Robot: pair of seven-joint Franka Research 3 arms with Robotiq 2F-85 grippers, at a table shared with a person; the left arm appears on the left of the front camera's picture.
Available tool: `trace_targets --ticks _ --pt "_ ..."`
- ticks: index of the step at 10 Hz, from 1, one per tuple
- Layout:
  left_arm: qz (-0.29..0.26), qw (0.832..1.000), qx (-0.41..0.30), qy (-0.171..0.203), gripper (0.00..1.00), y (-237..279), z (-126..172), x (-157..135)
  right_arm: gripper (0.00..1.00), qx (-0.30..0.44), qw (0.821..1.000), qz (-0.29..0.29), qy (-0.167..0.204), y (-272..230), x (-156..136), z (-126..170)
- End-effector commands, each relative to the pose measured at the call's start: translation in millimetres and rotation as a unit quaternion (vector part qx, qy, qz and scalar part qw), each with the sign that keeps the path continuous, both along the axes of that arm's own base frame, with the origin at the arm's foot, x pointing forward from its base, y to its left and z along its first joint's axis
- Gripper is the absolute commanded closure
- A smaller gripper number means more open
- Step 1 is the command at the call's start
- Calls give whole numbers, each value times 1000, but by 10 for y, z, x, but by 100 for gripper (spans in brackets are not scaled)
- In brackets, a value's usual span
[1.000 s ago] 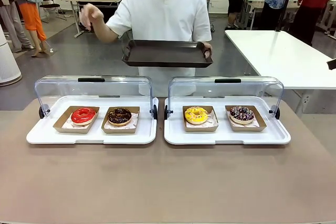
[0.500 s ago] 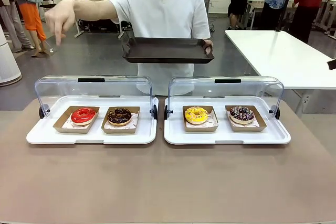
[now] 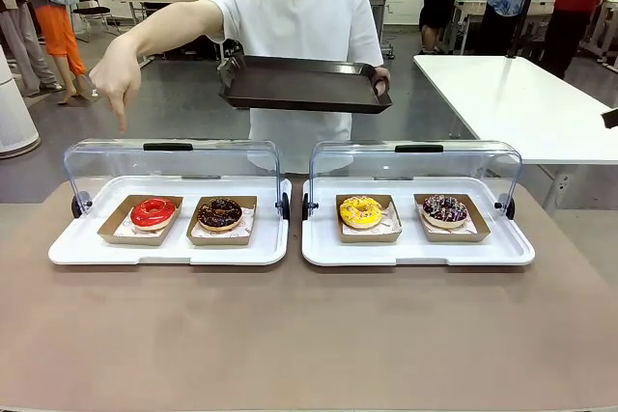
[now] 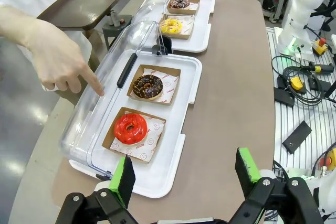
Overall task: Provide the desired donut to the person.
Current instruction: Pick up and lift the Paper togo box containing the Donut pointed at by the person.
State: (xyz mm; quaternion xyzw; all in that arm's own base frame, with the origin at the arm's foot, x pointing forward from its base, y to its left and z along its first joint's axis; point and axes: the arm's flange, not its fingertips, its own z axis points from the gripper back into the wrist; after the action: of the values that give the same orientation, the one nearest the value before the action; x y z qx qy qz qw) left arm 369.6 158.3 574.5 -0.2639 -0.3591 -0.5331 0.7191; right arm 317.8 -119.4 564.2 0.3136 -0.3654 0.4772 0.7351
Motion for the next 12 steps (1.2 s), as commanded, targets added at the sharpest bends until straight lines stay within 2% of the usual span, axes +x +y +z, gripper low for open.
trace_targets --ticks 1,12 --pt "-2 1000 -1 3 0 -8 8 2 0 1 1000 -1 4 9 5 -2" --pt "-2 1000 -1 3 0 -8 8 2 0 1 1000 -1 4 9 5 -2"
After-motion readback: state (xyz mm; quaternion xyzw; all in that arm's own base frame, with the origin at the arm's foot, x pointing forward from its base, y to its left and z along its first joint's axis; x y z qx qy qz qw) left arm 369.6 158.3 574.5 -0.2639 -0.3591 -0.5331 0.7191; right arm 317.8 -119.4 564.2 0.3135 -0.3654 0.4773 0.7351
